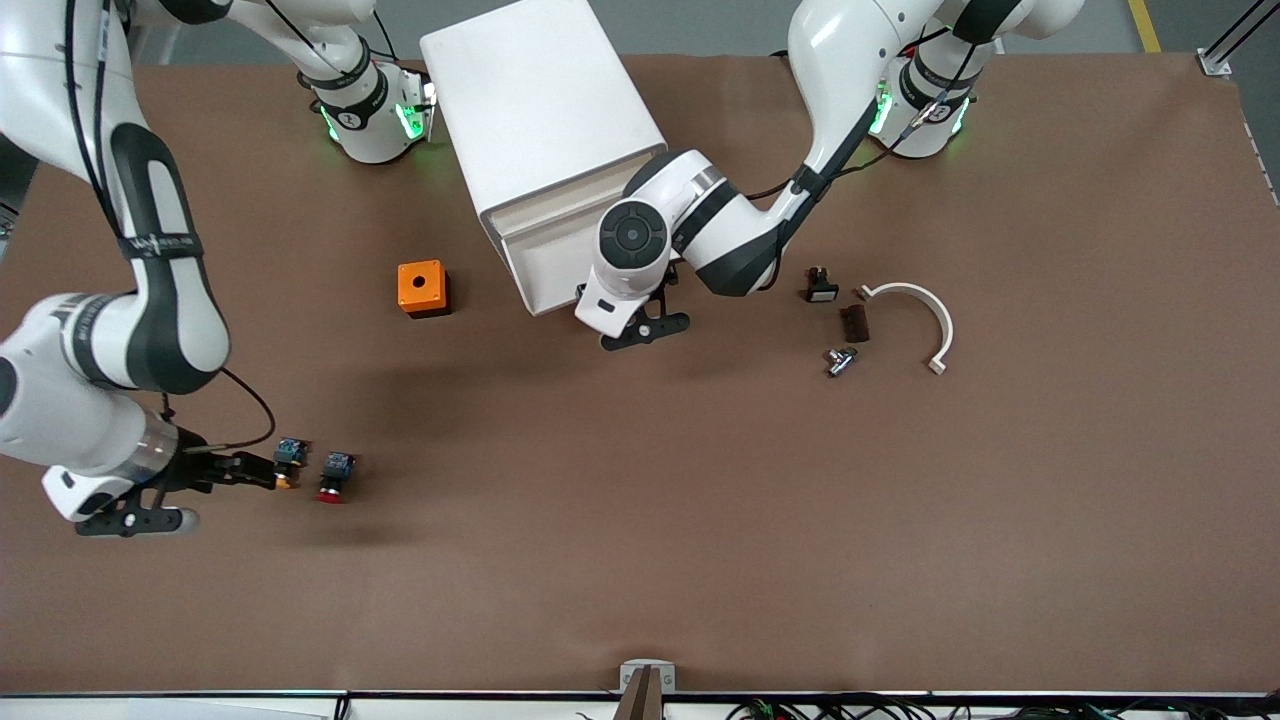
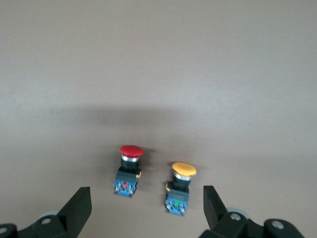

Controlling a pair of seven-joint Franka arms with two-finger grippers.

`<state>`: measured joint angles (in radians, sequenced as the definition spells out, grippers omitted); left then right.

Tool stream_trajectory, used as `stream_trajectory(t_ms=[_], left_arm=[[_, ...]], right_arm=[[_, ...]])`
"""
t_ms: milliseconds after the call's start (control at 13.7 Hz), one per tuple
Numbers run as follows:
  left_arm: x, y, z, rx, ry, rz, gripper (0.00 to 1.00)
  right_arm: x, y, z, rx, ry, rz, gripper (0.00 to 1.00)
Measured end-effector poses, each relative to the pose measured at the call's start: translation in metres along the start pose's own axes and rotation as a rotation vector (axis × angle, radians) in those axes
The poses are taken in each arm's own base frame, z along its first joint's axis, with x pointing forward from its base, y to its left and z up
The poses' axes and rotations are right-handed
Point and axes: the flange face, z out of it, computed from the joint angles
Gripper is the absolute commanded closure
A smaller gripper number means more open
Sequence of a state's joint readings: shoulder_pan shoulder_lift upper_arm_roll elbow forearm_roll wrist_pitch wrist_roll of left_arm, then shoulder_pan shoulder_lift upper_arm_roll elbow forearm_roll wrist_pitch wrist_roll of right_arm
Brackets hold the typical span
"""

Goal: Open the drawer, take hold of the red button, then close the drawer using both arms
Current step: 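Release the red button while the left gripper moves to the drawer, then push the drawer closed with the left gripper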

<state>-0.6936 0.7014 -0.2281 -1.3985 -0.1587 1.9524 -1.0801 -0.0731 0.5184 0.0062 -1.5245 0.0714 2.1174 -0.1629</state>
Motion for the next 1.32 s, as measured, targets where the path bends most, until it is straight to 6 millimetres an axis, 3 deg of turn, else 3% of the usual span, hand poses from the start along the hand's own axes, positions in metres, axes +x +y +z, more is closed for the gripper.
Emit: stream_trajectory(t_ms=[438,658,877,1096,1242,1315], left_arm=[[-0.041,0.013,0.029,0.003,-0.111,0.019,0.01],[-0.053,0.016,0.034,0.001,-0.139,0.026,0.01],[-0.063,0.017,0.041,0.012,-0.150,0.038,0.01],[-0.065,0.018,0.042,0.014,-0.151,0.039,0.01],[-0.046,0.012,0.034,-0.002,-0.141,0.013,0.01],[-0.024,0.005,0.023,-0.019,-0.127,-0.015,0.01]], right_arm=[[-0.048,-0.010,-0.158,0.008,-0.017,-0.008,0.00],[-0.085,-0.020,-0.212,0.012,-0.037,-0.013,0.00],[-0.111,-0.031,-0.249,0.012,-0.035,-0.022,0.00],[-0.127,-0.036,-0.265,0.014,-0.055,-0.002,0.00],[-0.132,-0.037,-0.264,0.017,-0.079,0.004,0.00],[-0.133,-0.038,-0.263,0.017,-0.088,0.005,0.00]])
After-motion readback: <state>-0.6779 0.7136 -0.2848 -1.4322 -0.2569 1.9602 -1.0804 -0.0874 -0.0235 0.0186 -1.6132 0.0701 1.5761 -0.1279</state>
